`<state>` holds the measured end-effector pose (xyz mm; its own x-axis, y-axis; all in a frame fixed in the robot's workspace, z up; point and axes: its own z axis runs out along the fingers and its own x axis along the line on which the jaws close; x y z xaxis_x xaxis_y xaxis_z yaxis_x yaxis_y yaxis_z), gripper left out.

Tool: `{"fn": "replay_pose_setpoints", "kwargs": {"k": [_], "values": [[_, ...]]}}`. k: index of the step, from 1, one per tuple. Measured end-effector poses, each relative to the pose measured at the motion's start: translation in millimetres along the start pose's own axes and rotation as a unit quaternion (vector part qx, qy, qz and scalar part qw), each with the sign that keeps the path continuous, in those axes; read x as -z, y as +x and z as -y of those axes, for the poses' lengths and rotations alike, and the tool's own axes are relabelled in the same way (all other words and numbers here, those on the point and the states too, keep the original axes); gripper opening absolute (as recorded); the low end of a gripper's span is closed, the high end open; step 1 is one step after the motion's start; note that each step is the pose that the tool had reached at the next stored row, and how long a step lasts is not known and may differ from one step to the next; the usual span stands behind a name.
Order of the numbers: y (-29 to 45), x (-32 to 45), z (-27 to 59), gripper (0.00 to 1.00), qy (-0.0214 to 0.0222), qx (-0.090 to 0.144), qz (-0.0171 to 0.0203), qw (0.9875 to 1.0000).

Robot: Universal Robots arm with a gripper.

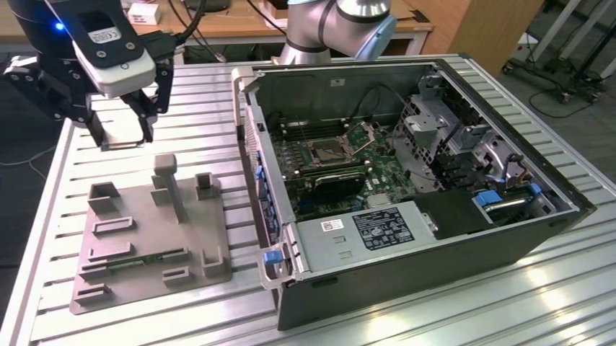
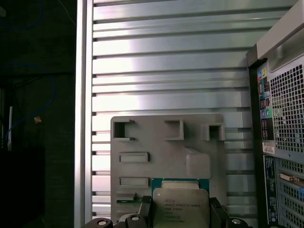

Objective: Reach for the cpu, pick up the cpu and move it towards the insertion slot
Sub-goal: 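Pick up the cpu and move it towards the insertion slot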

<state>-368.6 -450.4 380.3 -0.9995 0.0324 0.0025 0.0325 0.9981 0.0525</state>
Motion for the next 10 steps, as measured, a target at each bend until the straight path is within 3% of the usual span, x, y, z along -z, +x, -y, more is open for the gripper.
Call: {"fn": "replay_pose_setpoints", "kwargs": {"k": [10], "values": [[-12.5,-0.1,-0.7,0.55,0.0000,0.000,0.0000,1.0000]]}}
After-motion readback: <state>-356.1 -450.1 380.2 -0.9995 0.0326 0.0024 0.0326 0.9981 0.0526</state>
